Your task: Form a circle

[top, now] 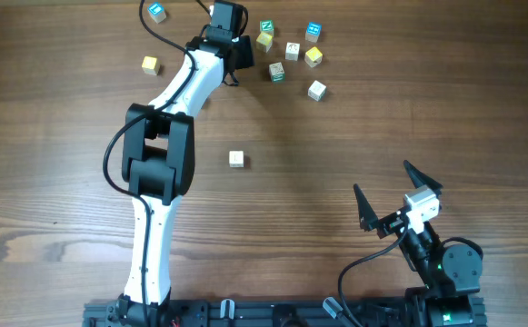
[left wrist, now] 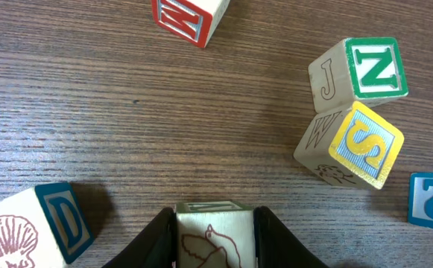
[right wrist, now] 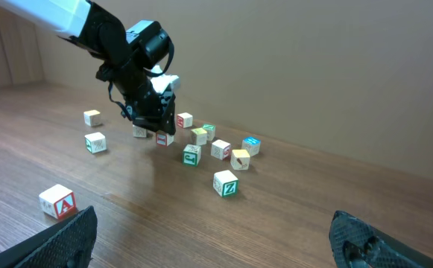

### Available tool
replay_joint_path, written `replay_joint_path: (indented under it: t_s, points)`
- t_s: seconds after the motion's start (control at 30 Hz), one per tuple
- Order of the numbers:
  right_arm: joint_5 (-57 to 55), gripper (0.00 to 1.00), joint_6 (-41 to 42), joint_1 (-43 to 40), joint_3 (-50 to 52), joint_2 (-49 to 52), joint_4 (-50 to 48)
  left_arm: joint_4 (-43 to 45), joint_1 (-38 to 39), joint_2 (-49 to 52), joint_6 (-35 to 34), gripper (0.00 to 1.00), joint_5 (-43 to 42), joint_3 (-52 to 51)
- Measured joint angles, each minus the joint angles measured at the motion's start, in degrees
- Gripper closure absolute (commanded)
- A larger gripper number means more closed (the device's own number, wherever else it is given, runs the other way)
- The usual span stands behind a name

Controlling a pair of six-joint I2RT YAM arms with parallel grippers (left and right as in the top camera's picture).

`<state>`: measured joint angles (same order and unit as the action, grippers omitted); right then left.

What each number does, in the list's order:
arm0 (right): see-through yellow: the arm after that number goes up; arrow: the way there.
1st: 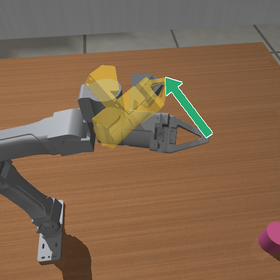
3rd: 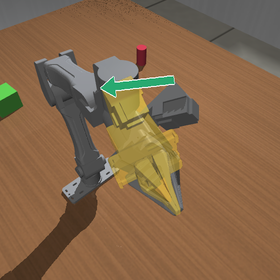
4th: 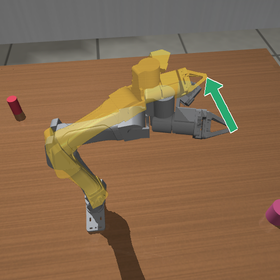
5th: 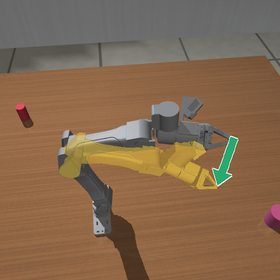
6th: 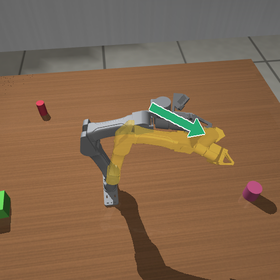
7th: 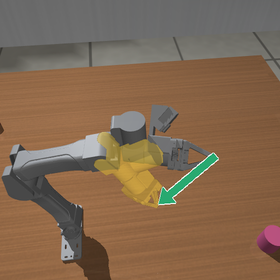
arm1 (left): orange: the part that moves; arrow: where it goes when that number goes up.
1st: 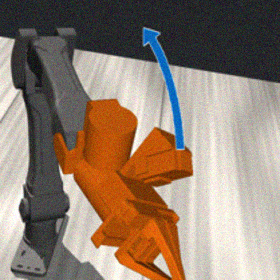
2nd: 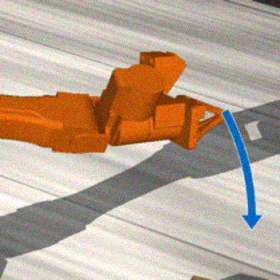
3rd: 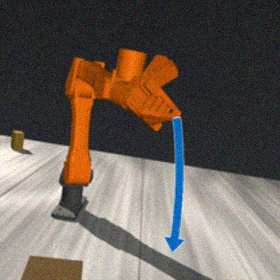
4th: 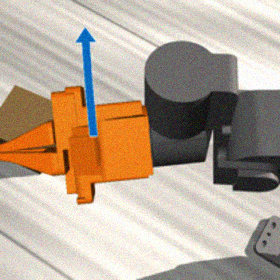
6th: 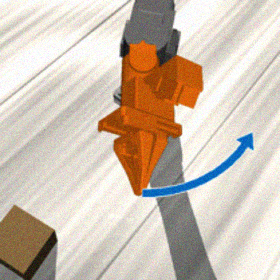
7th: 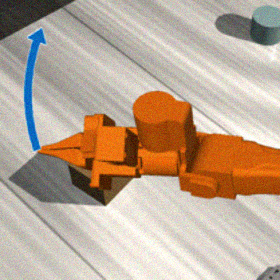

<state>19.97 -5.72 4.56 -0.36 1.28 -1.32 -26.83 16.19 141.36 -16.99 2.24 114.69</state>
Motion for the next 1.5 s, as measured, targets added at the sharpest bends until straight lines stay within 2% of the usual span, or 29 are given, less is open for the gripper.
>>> replay_joint_path:
  t_s: [0.2, 0.5, 0.63, 0.8, 0.97, 1.1, 1.27, 1.5]
  points:
    - [0.00, 0.00, 0.00, 0.00, 0.00, 0.00, 0.00, -5.33, 0.00, -2.29, -0.02, 0.75, -0.02, -0.07]
    - [0.00, 0.01, 0.00, 0.00, 0.00, -0.02, 0.00, -27.85, 1.97, -21.03, -4.37, 0.74, -1.07, -0.22]
    - [0.00, 0.00, 0.00, 0.00, 0.00, -0.02, 0.00, -35.67, 4.87, -25.55, -5.20, 0.73, -3.98, -0.20]
    - [0.00, 0.00, 0.00, 0.00, 0.00, -0.02, 0.00, -44.00, 8.50, -25.05, -5.70, 0.83, -5.31, -0.28]
    - [0.00, 0.00, 0.00, 0.00, 0.00, 0.00, 0.00, -43.23, 11.65, -25.00, -8.00, 0.92, -5.38, -4.61]
    - [0.00, 0.00, 0.00, 0.00, 0.00, -0.02, 0.00, -40.11, 12.44, -24.90, -13.73, 0.92, -5.35, -11.47]
    - [0.00, 0.00, 0.00, 0.00, 0.00, -0.02, 0.02, -30.36, 12.31, -24.74, -19.02, 0.96, -5.09, -19.26]
    - [0.00, 0.00, 0.00, 0.00, 0.00, -0.02, 0.00, -25.29, 12.26, -24.65, -25.97, 0.96, 2.32, -24.04]
